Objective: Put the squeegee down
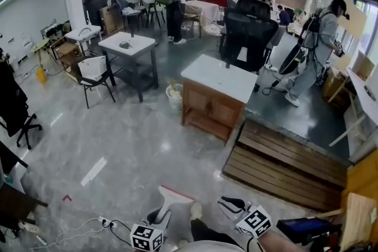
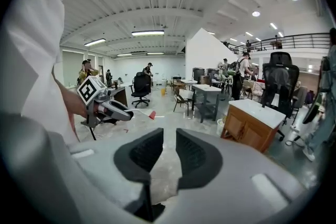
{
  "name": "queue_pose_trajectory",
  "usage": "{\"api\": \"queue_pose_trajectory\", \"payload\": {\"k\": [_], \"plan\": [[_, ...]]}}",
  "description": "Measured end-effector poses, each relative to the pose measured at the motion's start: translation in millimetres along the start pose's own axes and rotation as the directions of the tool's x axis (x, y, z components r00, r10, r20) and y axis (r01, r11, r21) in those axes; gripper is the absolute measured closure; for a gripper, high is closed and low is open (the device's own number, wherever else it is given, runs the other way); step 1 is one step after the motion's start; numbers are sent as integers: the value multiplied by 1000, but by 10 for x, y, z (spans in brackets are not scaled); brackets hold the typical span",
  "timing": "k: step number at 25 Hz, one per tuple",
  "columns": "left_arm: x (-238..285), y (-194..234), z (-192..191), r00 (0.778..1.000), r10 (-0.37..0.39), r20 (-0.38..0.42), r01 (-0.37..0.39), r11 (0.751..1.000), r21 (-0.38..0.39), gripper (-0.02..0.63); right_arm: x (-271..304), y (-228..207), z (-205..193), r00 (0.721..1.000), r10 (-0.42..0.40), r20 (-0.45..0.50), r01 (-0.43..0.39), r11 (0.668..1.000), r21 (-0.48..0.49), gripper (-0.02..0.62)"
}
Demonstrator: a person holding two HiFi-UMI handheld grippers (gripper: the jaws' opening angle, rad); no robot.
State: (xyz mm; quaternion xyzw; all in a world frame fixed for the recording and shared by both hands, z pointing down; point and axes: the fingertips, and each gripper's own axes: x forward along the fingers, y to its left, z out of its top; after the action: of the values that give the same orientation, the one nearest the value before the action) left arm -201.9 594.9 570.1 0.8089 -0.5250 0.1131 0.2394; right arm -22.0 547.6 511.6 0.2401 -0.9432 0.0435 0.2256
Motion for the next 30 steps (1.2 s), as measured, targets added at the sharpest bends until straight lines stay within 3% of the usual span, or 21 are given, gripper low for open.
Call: {"api": "queue_pose_trajectory", "payload": {"k": [7,12,21,30], "plan": [[419,575,668,997,78,-10,-78,996,31,512,920,-765,494,994,92,51,-91,996,-18,506],[1041,784,1168,994,104,-16,-103,993,54,512,1217,-1504,736,990,105,94,-100,993,-57,465],[2170,872,1915,998,33,-48,-29,996,88,512,1376,-2531,656,996,22,92,-23,1000,11,465],[3120,1118,2343,995,-54,-79,62,993,103,512,1583,-3332,572,993,-75,87,65,991,116,465]]}}
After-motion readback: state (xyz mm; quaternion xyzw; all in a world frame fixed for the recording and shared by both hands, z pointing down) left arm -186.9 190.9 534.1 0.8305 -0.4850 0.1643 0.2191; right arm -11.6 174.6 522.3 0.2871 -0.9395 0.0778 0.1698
